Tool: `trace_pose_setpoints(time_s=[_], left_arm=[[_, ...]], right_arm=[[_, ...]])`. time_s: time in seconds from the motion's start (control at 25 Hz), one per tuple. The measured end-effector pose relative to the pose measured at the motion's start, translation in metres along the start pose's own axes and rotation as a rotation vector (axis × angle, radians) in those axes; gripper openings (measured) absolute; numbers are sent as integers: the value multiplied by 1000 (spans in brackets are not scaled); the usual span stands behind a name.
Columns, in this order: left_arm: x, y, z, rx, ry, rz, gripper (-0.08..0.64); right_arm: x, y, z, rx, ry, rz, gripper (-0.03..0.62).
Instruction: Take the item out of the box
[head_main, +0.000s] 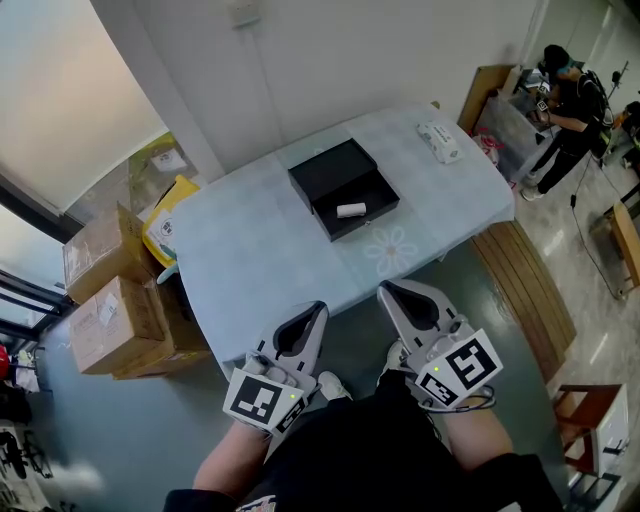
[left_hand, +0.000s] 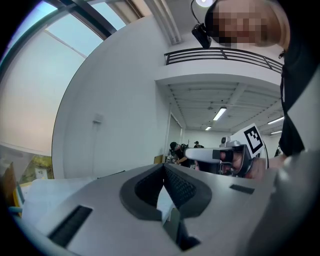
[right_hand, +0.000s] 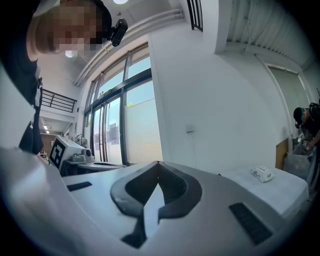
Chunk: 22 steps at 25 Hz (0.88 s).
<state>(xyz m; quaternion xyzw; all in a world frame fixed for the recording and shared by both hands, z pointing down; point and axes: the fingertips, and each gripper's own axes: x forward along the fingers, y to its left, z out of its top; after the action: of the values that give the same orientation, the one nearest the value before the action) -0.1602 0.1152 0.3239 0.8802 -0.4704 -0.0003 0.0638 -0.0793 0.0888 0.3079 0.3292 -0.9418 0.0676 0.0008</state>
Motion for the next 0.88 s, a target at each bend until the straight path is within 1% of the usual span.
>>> trace_pose_setpoints(time_s=[0.32, 0.88], left_arm=[[12, -5, -2, 8, 13, 3, 8], [79, -14, 1, 0, 26, 94, 8]], right_arm=[[-2, -19, 8, -11, -16, -3, 9], [4, -98, 24, -1, -20, 65, 9]])
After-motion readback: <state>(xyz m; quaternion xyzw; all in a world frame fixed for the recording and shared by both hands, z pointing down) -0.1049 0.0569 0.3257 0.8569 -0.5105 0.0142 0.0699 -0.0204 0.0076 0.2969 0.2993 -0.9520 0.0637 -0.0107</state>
